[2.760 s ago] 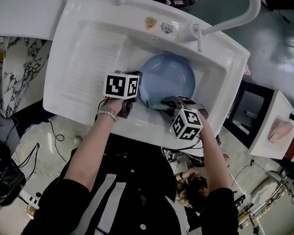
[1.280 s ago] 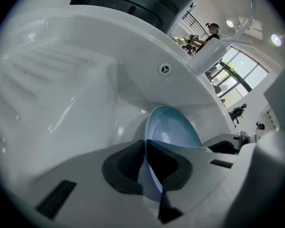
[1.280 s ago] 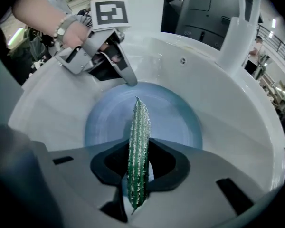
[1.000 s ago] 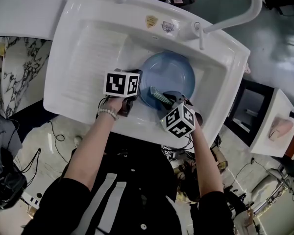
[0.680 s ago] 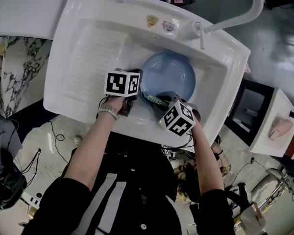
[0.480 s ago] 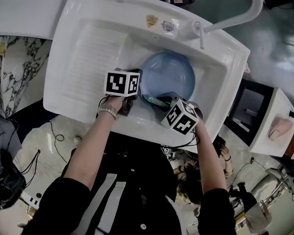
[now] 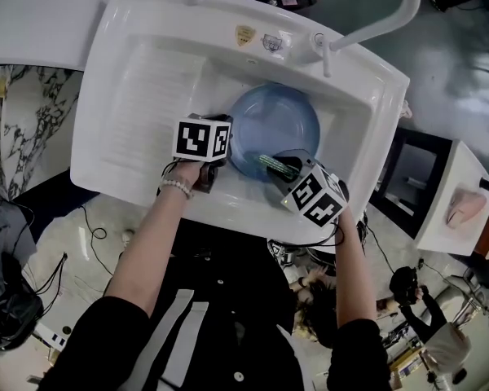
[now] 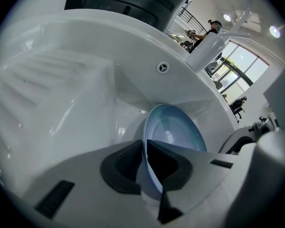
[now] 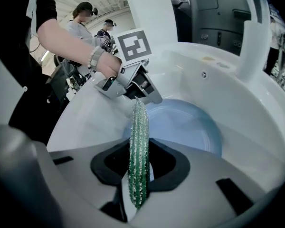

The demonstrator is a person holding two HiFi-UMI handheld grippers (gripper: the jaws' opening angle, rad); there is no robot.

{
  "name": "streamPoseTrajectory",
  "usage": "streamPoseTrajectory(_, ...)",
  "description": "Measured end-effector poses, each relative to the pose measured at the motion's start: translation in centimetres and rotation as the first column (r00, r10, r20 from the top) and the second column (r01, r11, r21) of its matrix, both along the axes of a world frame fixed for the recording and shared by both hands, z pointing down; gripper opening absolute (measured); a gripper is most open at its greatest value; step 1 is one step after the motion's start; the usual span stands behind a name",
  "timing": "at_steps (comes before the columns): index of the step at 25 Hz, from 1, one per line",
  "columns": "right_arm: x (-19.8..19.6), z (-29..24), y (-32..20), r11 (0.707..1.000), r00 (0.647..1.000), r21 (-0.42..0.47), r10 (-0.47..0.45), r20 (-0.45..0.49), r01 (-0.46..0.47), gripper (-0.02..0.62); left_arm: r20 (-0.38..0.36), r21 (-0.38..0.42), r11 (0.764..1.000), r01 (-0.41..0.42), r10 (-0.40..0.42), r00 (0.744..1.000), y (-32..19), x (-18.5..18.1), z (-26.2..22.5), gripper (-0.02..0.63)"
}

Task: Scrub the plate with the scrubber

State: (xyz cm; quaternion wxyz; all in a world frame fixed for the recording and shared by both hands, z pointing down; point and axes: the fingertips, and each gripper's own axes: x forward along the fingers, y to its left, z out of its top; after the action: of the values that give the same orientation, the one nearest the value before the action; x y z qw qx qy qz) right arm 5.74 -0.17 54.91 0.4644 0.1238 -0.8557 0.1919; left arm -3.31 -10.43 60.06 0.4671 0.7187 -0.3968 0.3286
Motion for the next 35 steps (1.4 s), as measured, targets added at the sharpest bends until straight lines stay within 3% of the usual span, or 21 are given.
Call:
streamPoseTrajectory(4,0.7,-1.2,-0.5,0.989,0.991,0.063,0.129,0.027,-0.130,0.094,-0.002,0.030,0.999,0.011,-0.011,1.000,-0.7,-0.2,-1.0,0.035)
streamPoseTrajectory(8,1.4,-2.8,-1.0,0.956,0.960,0.098,0.272,0.064,-0.277,0.094,0.004,0.077,0.997,0.000,-0.001,1.000,-1.3,-0.5,-3.0,0.038)
streamPoseTrajectory(12,2.4,-5.4,-2.4,0.889,0.901,0.160,0.411,0.135,-0.430,0.094,-0.003,0.163,0.987,0.004,-0.003,1.000,-2.1,-0.8,-6.0,0.027)
streamPoseTrajectory(16,3.1,-9.2,-4.0,0.787,0.816,0.224,0.527,0.238,-0.574,0.094,-0.046,0.250,0.968,0.008,0.004,0.999,-2.2,-0.5,-9.8,0.000)
streamPoseTrajectory(20,3.3,-13.1,-5.0,0.685,0.726,0.255,0.592,0.350,-0.682,0.094,-0.120,0.358,0.933,0.029,0.015,0.993,-2.3,-0.2,-14.5,0.000)
streamPoseTrajectory(24,2.9,-16.7,-5.1,0.616,0.635,0.222,0.608,0.476,-0.756,0.094,-0.169,0.449,0.890,0.083,-0.007,0.986,-2.4,-0.8,-19.2,0.000)
streamPoseTrajectory(35,1.7,-22.9,-4.5,0.560,0.631,0.321,0.541,0.556,-0.764,0.094,-0.150,0.649,0.760,0.032,0.086,0.985,-0.9,-0.6,-27.9,0.000)
